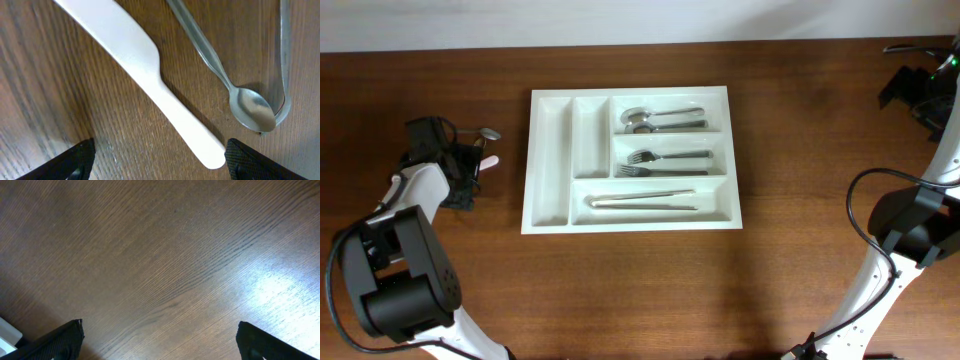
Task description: Pack container
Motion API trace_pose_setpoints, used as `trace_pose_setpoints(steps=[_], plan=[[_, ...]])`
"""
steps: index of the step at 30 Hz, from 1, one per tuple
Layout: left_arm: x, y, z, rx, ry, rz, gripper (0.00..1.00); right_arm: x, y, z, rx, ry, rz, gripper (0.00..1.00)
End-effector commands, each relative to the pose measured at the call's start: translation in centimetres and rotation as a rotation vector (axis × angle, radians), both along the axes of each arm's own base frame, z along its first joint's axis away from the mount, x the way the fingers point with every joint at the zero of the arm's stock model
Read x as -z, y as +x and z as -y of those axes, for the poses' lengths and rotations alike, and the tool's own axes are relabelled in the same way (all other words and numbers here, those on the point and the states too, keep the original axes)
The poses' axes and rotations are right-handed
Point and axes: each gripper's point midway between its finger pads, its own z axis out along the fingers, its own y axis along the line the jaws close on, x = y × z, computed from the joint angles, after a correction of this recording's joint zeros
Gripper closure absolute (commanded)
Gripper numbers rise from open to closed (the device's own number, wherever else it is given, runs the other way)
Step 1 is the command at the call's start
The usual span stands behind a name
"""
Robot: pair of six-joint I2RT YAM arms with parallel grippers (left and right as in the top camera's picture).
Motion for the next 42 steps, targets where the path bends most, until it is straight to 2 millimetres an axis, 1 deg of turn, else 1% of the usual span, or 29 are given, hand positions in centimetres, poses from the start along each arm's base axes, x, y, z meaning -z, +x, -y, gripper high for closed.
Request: trace_pose_setpoints(steps=[1,3,4,6,7,9,12,14,16,18,21,23,24,27,28,30,33,34,35,37,38,42], plan=[[2.7,-1.8,2.1,-0.004,-0.129,-0.073,0.13,-1.7,0.0,-0.3,-0.008,-0.019,0.039,0.01],[2.1,-1.5,2.5,0.017,-0.146,-0.060,0.13,-1.7,0.0,-0.3,-0.008,-0.019,0.039,0.01],[1.7,-1.5,2.5,0.017,-0.146,-0.061,0.08,-1.7,0.0,-0.3,-0.008,-0.019,0.039,0.01],[0.6,-1.4,2.3,0.015,-0.133,-0.057,0.07,-1.7,0.0,-0.3,-0.008,-0.019,0.039,0.01],[-0.2,-1.1,2.0,0.023,-0.117,-0.045,0.07,-1.7,0.0,-0.3,-0.008,-0.019,0.039,0.01],[-2.0,-0.3,1.4,0.048,-0.072,-0.013,0.03,-1.7,0.0,-0.3,-0.008,-0.019,0.039,0.01],[-4.8,-0.3,-0.1,0.016,0.011,-0.017,0.00,-1.7,0.0,-0.3,-0.008,-0.019,0.039,0.01],[-6.9,-0.2,-1.2,0.008,0.071,-0.026,0.00,-1.7,0.0,-0.3,-0.008,-0.019,0.039,0.01],[-8.3,-0.2,-1.7,-0.001,0.096,-0.034,0.01,-1.7,0.0,-0.3,-0.008,-0.019,0.039,0.01],[-9.7,0.4,-1.6,0.025,0.096,-0.020,0.01,-1.7,0.0,-0.3,-0.008,-0.019,0.039,0.01],[-11.2,1.6,-0.2,0.085,0.027,0.034,0.01,-1.7,0.0,-0.3,-0.008,-0.019,0.039,0.01],[-11.3,1.6,1.0,0.113,-0.031,0.046,0.01,-1.7,0.0,-0.3,-0.008,-0.019,0.039,0.01],[-11.1,1.2,1.5,0.120,-0.058,0.029,0.01,-1.7,0.0,-0.3,-0.008,-0.019,0.039,0.01],[-10.3,-0.6,2.1,0.119,-0.092,-0.049,0.01,-1.7,0.0,-0.3,-0.008,-0.019,0.039,0.01],[-10.1,-1.0,2.1,0.116,-0.088,-0.068,0.01,-1.7,0.0,-0.3,-0.008,-0.019,0.039,0.01],[-10.2,-0.7,1.8,0.151,-0.057,-0.058,0.02,-1.7,0.0,-0.3,-0.008,-0.019,0.039,0.01],[-10.2,-0.7,1.4,0.143,-0.038,-0.062,0.02,-1.7,0.0,-0.3,-0.008,-0.019,0.039,0.01],[-10.3,-0.6,1.1,0.105,-0.033,-0.058,0.01,-1.7,0.0,-0.3,-0.008,-0.019,0.039,0.01],[-10.2,-0.9,0.9,0.046,-0.043,-0.069,0.01,-1.7,0.0,-0.3,-0.008,-0.019,0.039,0.01],[-9.7,-2.4,0.5,-0.140,-0.079,-0.119,0.01,-1.7,0.0,-0.3,-0.008,-0.019,0.039,0.01],[-9.6,-2.8,0.4,-0.201,-0.091,-0.132,0.01,-1.7,0.0,-0.3,-0.008,-0.019,0.039,0.01],[-9.6,-2.9,-0.2,-0.388,-0.119,-0.115,0.01,-1.7,0.0,-0.3,-0.008,-0.019,0.039,0.01]])
